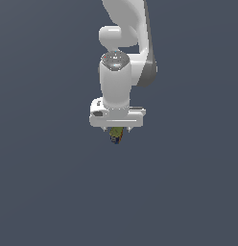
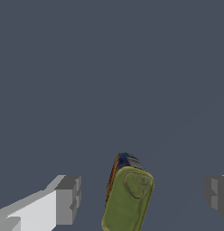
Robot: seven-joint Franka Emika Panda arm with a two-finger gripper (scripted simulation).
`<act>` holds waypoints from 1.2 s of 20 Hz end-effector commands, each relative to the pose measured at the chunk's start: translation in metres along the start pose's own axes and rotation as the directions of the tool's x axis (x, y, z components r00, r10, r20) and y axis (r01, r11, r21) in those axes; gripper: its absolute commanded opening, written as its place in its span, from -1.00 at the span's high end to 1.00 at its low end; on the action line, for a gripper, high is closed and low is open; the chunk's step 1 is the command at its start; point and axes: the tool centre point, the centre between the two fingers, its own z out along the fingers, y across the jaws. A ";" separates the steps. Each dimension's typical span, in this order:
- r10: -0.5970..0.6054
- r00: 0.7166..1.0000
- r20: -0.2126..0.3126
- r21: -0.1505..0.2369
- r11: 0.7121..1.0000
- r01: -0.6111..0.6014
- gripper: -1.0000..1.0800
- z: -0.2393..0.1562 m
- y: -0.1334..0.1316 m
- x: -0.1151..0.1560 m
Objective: Pick up the object and move it to a goal position.
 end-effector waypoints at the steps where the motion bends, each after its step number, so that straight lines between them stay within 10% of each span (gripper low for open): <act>1: 0.000 1.000 0.000 0.000 1.000 0.000 -0.92 0.000 0.000 0.000; 24: 0.081 0.997 -0.010 0.016 0.997 -0.080 -0.92 0.015 -0.003 -0.014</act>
